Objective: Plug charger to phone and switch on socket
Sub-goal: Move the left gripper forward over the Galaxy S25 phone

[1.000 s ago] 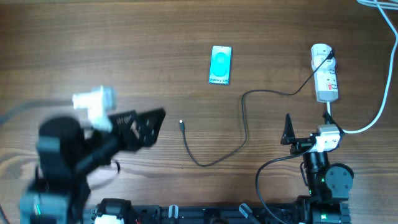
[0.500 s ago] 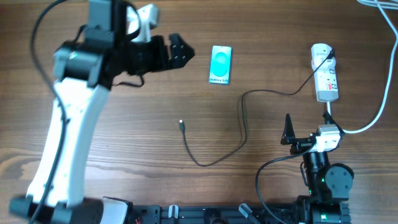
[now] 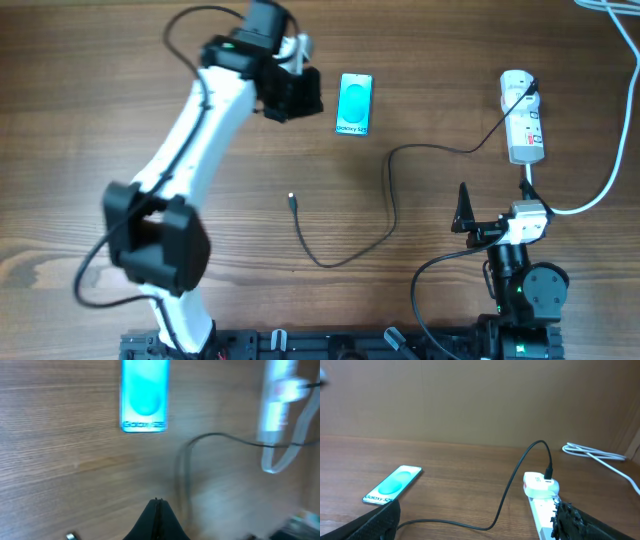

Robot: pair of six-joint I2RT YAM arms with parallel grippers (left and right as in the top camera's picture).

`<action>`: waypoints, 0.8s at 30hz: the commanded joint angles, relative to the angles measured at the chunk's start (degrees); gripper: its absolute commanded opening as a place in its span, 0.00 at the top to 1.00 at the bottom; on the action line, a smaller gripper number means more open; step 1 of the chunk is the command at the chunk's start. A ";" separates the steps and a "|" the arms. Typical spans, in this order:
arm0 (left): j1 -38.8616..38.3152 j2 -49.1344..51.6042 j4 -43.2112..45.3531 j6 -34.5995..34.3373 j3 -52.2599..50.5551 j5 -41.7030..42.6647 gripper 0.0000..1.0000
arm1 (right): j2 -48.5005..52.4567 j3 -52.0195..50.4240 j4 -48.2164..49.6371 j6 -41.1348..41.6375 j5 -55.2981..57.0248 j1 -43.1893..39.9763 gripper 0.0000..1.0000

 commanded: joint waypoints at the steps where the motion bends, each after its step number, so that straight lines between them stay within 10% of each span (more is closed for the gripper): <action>1: -5.01 3.30 2.60 -5.64 1.09 -15.02 0.96 | -0.46 -0.07 0.22 -1.09 0.55 0.26 0.00; 7: -11.23 6.47 9.55 -5.68 1.09 -25.31 0.72 | -0.46 -0.07 0.22 -1.09 0.55 0.26 0.00; 12: -14.75 10.01 14.03 -5.62 1.09 -32.46 0.00 | -0.46 -0.07 0.22 -1.07 0.55 0.26 0.00; 24: -14.73 18.12 24.76 -4.39 1.09 -34.88 0.00 | -0.46 -0.07 0.22 -1.07 0.55 0.26 0.00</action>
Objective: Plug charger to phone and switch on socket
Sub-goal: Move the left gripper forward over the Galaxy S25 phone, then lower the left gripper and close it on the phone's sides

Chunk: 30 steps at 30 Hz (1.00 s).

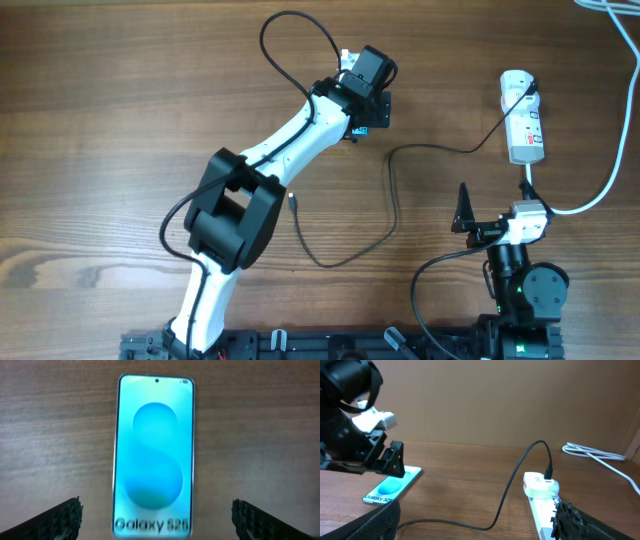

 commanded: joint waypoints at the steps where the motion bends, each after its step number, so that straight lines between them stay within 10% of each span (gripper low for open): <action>1: 0.31 4.17 2.75 2.08 1.05 -1.62 0.00 | -0.46 -0.07 0.22 -1.09 0.55 0.26 0.00; 8: 0.31 7.34 2.89 3.17 1.05 -1.60 0.00 | -0.46 -0.07 0.22 -1.09 0.55 0.26 0.01; 17: 0.09 7.50 -5.68 3.17 1.05 2.12 0.29 | -0.46 -0.07 0.22 -1.09 0.55 0.26 0.00; 30: -0.11 7.50 -33.29 3.17 1.05 13.44 0.16 | -0.46 -0.07 0.22 -1.09 0.55 0.26 0.00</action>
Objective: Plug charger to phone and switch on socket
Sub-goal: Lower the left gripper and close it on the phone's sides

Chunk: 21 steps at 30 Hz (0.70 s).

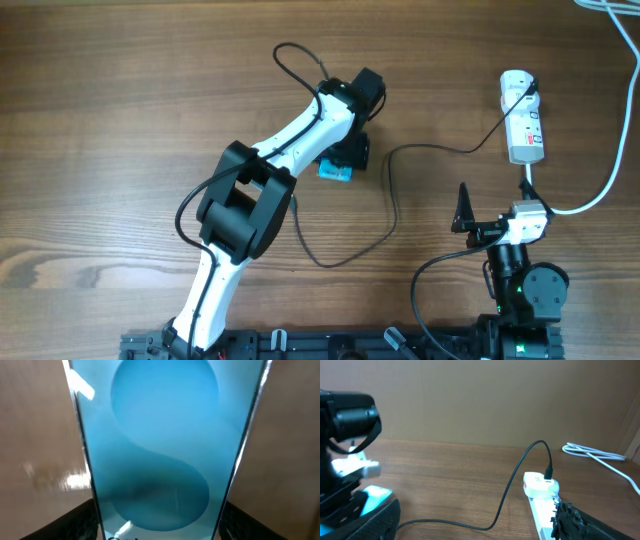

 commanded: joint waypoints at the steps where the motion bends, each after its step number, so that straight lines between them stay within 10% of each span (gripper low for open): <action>1: -0.13 2.60 -5.53 0.33 -2.16 3.54 0.12 | -0.46 -0.07 0.22 -1.09 0.57 0.26 0.00; 3: -0.02 2.60 -5.49 0.33 -2.16 3.54 0.00 | -0.46 -0.07 0.22 -1.09 0.57 0.26 0.00; 21: 4.63 2.58 5.01 0.33 -2.14 3.56 0.00 | -0.46 -0.07 0.22 -1.07 0.57 0.26 0.00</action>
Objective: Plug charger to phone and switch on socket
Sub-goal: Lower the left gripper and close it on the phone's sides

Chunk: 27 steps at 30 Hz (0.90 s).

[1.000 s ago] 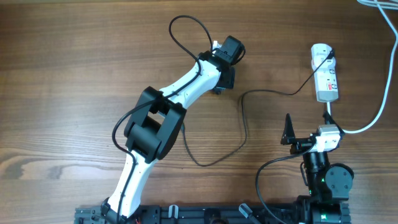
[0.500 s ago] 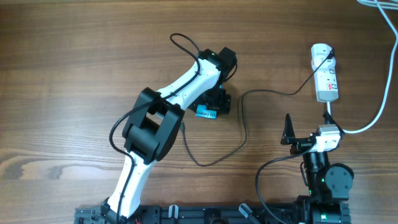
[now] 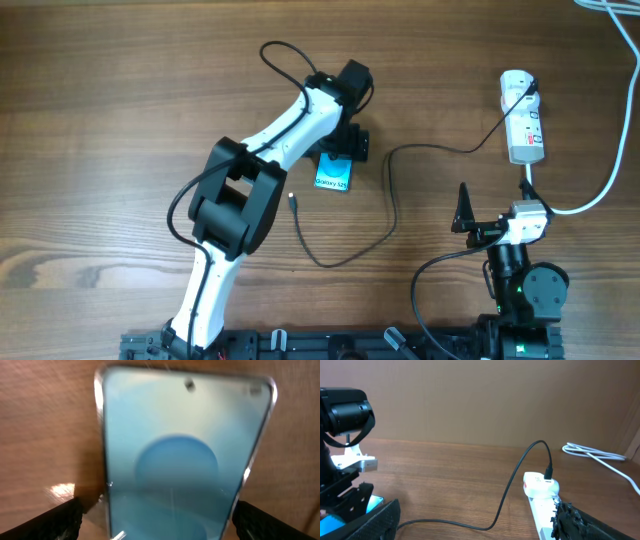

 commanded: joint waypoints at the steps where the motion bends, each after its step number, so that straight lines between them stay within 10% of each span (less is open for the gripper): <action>1: 1.33 2.93 0.66 0.35 -1.55 0.92 0.00 | -0.46 -0.07 0.22 -1.09 0.55 0.26 0.00; 27: -3.19 2.95 -1.14 -2.05 -1.57 -3.63 0.00 | -0.46 -0.07 0.22 -1.09 0.55 0.26 0.00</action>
